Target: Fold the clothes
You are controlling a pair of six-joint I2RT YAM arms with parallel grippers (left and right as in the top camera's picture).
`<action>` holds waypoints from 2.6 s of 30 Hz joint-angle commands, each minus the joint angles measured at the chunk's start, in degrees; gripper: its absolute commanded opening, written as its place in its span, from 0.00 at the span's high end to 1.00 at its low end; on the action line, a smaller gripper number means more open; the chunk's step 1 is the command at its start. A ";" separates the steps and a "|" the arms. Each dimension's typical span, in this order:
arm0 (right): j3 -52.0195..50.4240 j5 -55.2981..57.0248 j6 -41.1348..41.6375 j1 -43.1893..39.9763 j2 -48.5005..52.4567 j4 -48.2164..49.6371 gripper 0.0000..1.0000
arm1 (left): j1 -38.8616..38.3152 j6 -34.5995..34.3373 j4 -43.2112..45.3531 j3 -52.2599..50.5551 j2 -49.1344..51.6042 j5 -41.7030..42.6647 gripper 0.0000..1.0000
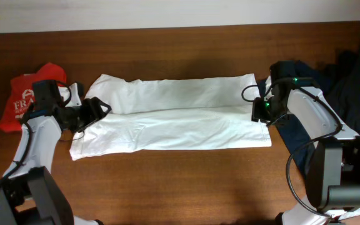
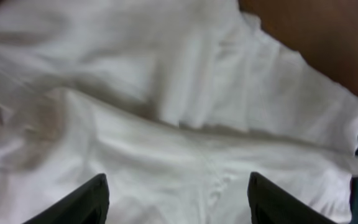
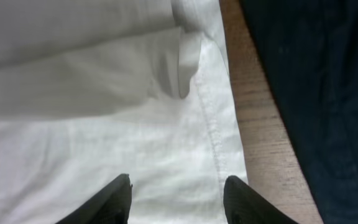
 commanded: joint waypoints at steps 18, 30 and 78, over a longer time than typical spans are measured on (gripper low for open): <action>-15.45 11.74 8.37 -0.46 0.15 -0.26 0.84 | -26.29 3.28 -10.73 0.20 8.50 -25.59 0.74; -15.45 11.78 8.35 -0.46 0.15 -0.04 0.79 | -24.44 -0.59 -25.77 15.91 8.59 -36.37 0.28; 13.31 -1.20 1.64 -0.46 -6.03 -22.86 0.55 | -8.22 10.49 -0.39 32.50 34.69 -11.54 0.46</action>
